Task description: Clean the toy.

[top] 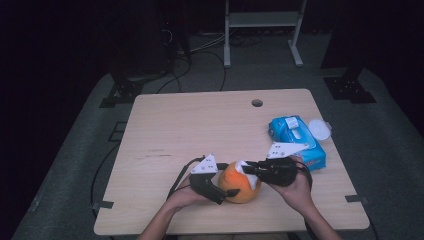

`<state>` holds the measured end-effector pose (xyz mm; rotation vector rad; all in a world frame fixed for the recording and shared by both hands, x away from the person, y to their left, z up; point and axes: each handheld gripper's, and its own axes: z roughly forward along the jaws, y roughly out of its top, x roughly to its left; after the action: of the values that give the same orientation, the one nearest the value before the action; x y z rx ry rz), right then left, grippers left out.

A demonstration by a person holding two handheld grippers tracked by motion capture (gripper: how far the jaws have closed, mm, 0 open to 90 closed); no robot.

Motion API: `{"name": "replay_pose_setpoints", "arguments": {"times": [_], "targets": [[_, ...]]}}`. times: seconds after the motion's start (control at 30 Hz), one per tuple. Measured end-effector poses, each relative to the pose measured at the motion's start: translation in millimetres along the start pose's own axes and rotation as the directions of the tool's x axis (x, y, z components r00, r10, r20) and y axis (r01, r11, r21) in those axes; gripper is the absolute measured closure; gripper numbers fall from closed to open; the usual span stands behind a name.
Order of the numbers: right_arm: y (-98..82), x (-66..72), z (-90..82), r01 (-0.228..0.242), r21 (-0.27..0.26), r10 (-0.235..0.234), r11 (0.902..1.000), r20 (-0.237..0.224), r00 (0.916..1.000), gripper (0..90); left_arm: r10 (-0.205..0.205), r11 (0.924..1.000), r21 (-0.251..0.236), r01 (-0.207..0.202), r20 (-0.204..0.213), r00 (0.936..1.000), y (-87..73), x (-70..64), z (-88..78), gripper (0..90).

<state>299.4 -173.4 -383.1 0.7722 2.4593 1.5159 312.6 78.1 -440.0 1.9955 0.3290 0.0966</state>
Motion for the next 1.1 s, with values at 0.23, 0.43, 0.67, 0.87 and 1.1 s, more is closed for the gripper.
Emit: {"name": "replay_pose_setpoints", "arguments": {"times": [0.23, 0.43, 0.67, 0.87, 1.1], "targets": [[-6.8, -12.3, -8.0, -0.026, -0.010, 0.026, 0.9996, 0.021, 0.9994, 80.4, -0.022, 0.9997, -0.013, 0.022, -0.031, 0.9993, 2.0, -0.3, -4.3, 32.5], [-24.8, -21.8, -24.7, -0.053, 0.011, 0.052, 0.9985, 0.049, 0.9975, 80.2, -0.071, 0.9968, -0.039, 0.070, -0.023, 0.9972, -0.3, 4.2, -3.6, 33.2], [-50.6, -37.7, -52.2, -0.104, 0.059, 0.096, 0.9928, 0.125, 0.9875, 80.1, -0.089, 0.9947, -0.053, 0.089, -0.007, 0.9960, -0.8, 6.8, -5.9, 31.6], [-78.2, -53.5, -72.7, -0.175, 0.096, 0.157, 0.9799, 0.167, 0.9733, 79.1, -0.100, 0.9932, -0.060, 0.099, -0.009, 0.9949, -0.3, 6.8, -6.1, 31.4], [-94.0, -62.5, -81.9, -0.213, 0.117, 0.191, 0.9700, 0.176, 0.9656, 66.2, -0.097, 0.9931, -0.068, 0.096, -0.016, 0.9952, 0.0, 5.1, -5.5, 33.0]]}}
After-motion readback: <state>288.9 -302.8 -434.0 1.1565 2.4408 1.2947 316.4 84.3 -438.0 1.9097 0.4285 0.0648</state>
